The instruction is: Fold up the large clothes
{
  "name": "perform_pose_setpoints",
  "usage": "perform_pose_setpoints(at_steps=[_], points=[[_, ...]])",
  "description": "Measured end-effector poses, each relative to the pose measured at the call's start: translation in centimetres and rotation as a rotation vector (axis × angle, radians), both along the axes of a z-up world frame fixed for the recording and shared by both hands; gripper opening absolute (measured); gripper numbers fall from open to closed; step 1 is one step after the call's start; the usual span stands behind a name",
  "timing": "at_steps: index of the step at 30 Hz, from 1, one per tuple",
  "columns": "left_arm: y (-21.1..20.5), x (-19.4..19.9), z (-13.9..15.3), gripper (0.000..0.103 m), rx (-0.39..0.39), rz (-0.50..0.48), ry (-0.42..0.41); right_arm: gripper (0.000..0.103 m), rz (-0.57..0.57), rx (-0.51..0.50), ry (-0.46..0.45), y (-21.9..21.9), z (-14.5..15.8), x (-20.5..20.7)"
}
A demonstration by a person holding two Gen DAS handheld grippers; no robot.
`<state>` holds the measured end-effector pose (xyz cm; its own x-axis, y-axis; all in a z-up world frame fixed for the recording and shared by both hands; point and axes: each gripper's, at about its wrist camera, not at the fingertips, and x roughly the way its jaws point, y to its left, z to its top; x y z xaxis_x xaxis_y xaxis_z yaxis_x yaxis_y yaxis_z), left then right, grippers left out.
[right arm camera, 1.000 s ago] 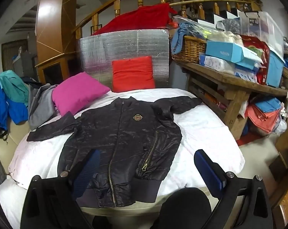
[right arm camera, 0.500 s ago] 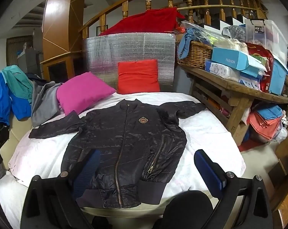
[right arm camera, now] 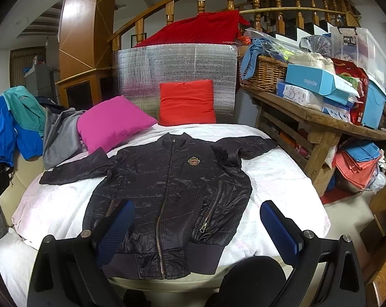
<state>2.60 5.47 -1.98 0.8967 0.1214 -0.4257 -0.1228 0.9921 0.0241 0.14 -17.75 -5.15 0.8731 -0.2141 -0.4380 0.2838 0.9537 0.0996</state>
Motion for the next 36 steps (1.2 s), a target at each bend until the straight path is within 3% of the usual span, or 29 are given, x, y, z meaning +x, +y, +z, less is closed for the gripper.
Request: perform_pose_setpoints(at_steps=[22, 36], points=[[1.3, 0.5, -0.6, 0.103, -0.023, 0.021, 0.018, 0.1, 0.015, -0.027, 0.034, 1.3, -0.5, 1.2], [-0.7, 0.4, 0.0, 0.103, 0.009, -0.01, 0.006, 0.1, 0.006, -0.05, 0.032, 1.0, -0.1, 1.0]])
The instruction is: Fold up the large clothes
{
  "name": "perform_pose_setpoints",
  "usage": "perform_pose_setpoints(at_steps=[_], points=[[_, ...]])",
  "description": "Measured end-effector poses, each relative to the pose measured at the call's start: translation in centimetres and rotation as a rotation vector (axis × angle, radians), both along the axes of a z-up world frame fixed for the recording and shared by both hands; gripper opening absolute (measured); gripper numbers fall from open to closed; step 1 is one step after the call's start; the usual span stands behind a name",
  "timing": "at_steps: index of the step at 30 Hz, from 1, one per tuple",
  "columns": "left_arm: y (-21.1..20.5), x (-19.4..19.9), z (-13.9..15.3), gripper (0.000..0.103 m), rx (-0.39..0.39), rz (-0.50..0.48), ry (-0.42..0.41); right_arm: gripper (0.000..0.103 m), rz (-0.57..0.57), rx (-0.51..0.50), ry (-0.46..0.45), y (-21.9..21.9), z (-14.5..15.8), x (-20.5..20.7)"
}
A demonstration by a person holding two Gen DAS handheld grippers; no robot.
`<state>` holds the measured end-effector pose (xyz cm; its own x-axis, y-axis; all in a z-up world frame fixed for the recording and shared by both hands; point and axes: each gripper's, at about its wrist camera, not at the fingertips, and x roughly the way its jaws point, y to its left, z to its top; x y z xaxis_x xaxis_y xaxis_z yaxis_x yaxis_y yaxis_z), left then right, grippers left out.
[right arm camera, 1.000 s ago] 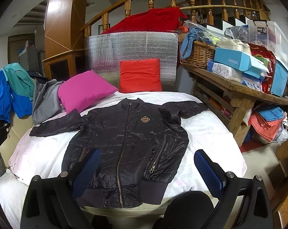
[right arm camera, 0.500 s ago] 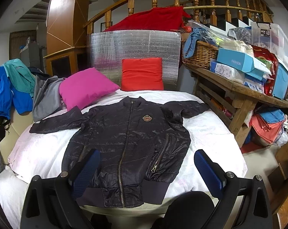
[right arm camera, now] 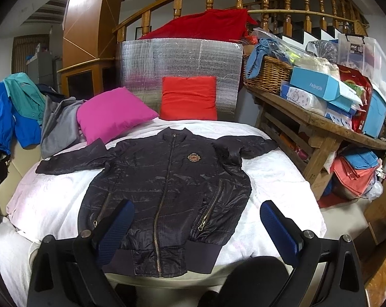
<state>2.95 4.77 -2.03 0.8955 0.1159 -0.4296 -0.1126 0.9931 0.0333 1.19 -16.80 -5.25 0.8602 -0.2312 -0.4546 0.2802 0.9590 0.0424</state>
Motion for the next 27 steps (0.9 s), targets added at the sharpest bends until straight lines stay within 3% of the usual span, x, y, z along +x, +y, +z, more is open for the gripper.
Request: perform_pose_setpoints(at_steps=[5, 18, 27], points=[[-1.0, 1.0, -0.1, 0.103, 0.015, 0.013, 0.005, 0.1, 0.004, -0.006, -0.008, -0.7, 0.2, 0.8], [-6.0, 10.3, -1.4, 0.103, 0.092, 0.013, 0.068, 0.1, -0.025, 0.027, 0.0, -5.0, -0.3, 7.3], [-8.5, 14.0, -1.3, 0.103, 0.109, -0.011, 0.064, 0.1, -0.035, 0.046, -0.001, -7.0, -0.3, 10.9]])
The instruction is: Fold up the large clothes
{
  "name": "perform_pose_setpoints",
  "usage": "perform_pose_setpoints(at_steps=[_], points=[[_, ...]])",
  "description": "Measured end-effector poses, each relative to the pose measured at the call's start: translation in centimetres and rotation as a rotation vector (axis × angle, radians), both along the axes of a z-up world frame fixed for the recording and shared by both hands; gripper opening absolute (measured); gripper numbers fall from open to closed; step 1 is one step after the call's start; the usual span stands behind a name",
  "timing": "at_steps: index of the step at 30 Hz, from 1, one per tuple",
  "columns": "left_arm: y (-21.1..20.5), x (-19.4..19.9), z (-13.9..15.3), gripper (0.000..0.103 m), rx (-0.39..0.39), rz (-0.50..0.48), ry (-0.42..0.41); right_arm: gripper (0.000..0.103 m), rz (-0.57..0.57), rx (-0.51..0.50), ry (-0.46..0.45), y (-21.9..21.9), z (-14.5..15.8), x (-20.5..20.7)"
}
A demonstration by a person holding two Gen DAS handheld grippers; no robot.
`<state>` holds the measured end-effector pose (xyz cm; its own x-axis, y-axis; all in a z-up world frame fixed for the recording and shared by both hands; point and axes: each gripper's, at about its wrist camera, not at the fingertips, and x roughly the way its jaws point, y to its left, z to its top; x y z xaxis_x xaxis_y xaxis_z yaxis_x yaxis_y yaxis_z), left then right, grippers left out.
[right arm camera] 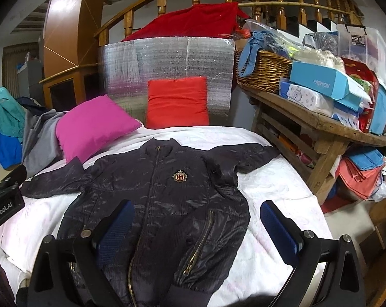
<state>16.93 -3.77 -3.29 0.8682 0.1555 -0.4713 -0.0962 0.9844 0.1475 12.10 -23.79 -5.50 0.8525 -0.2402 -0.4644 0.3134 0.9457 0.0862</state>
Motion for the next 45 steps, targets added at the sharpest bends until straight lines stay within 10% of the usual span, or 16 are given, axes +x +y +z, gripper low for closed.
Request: perform_pose_setpoints(at_steps=[13, 16, 21, 28, 33, 38, 40, 45], points=[[-1.4, 8.0, -3.1, 0.103, -0.018, 0.033, 0.026, 0.1, 0.023, 0.079, 0.061, -3.3, -3.0, 7.8], [-2.2, 12.0, -6.2, 0.103, -0.026, 0.009, 0.055, 0.1, 0.056, 0.201, 0.074, -7.7, -4.8, 11.6], [-2.4, 20.0, -14.3, 0.103, -0.142, -0.029, 0.337, 0.1, 0.051, 0.502, 0.122, -19.2, -10.0, 19.1], [-1.9, 23.1, -17.0, 0.103, -0.136, 0.019, 0.362, 0.1, -0.053, 1.023, 0.035, -33.0, -19.7, 25.3], [-2.5, 23.5, -17.4, 0.103, -0.096, 0.0, 0.373, 0.098, -0.108, 1.215, -0.064, -37.8, -23.8, 27.4], [-3.8, 23.6, -17.6, 0.103, -0.067, -0.026, 0.374, 0.073, -0.047, 1.22, -0.063, -38.2, -24.3, 30.7], [-4.5, 23.5, -17.6, 0.103, -0.045, -0.04, 0.364, 0.028, -0.047, 1.205, -0.001, -37.6, -25.0, 32.1], [-4.9, 23.2, -17.2, 0.103, 0.004, -0.04, 0.34, 0.01, -0.055, 1.122, -0.032, -36.3, -21.3, 31.4]])
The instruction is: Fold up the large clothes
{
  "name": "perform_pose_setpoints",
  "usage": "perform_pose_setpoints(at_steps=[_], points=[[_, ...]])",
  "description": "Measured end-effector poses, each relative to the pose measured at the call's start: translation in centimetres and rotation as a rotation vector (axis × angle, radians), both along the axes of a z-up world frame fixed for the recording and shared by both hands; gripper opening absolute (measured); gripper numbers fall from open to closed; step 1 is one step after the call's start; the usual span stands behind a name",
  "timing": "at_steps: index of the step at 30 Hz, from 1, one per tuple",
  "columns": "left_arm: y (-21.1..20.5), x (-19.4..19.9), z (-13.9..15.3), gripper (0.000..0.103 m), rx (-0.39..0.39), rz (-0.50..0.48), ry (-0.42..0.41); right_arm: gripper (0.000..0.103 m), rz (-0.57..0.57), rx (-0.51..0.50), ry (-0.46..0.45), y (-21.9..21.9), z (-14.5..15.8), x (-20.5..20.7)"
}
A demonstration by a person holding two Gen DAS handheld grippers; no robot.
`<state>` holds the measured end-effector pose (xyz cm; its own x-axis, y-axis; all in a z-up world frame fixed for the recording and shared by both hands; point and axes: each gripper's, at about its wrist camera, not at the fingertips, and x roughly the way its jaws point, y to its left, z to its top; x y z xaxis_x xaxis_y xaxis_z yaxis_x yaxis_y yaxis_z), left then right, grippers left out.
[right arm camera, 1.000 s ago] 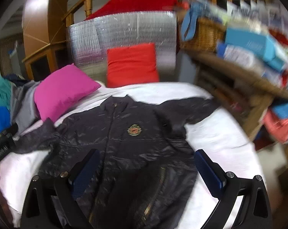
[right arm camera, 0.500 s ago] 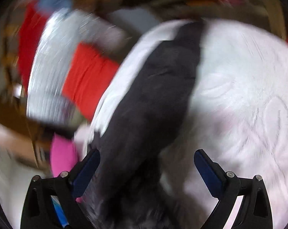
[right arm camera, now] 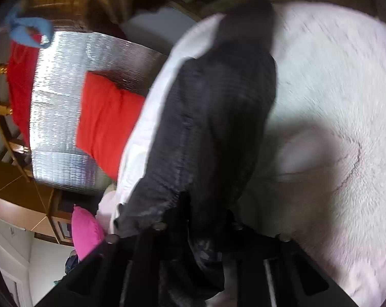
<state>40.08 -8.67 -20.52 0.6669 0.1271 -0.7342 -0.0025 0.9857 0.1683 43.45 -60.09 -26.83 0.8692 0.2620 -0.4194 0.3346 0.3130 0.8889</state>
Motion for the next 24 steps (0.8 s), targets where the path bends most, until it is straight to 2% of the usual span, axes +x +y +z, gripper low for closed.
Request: perform_pose_setpoints(at_steps=[4, 8, 11, 13, 15, 17, 18, 19, 20, 21, 24], points=[[1.0, -0.3, 0.7, 0.103, -0.026, 0.019, -0.007, 0.01, 0.016, -0.087, -0.127, 2.9, 6.3, -2.6], [2.5, -0.9, 1.7, 0.103, -0.043, 0.035, -0.029, 0.01, 0.116, -0.137, -0.268, 9.2, 12.2, -5.8], [3.8, -1.2, 2.3, 0.103, -0.042, 0.052, -0.042, 0.01, 0.236, -0.13, -0.33, 15.5, 13.2, -7.4], [4.8, -1.5, 2.4, 0.103, -0.041, 0.069, -0.051, 0.014, 0.326, -0.097, -0.315, 19.6, 13.0, -7.9], [5.8, -1.8, 2.6, 0.103, -0.043, 0.086, -0.058, 0.014, 0.406, -0.08, -0.261, 24.5, 11.3, -7.5], [6.6, -2.1, 2.9, 0.103, -0.055, 0.091, -0.064, 0.022, 0.463, -0.061, -0.19, 27.5, 9.5, -6.8], [6.9, -2.3, 3.0, 0.103, -0.063, 0.09, -0.065, 0.042, 0.5, -0.027, -0.132, 29.1, 8.2, -6.5], [7.2, -2.5, 3.1, 0.103, -0.075, 0.085, -0.065, 0.067, 0.526, 0.004, -0.093, 29.7, 7.2, -6.6], [7.4, -2.7, 3.2, 0.103, -0.088, 0.078, -0.065, 0.07, 0.543, 0.033, -0.067, 30.2, 6.7, -6.8], [7.6, -2.8, 3.3, 0.103, -0.106, 0.067, -0.068, 0.07, 0.553, 0.037, -0.081, 30.1, 7.0, -6.9], [7.2, -3.2, 3.7, 0.103, -0.133, 0.023, -0.085, 0.072, 0.591, 0.02, -0.206, 28.3, 9.9, -8.7]])
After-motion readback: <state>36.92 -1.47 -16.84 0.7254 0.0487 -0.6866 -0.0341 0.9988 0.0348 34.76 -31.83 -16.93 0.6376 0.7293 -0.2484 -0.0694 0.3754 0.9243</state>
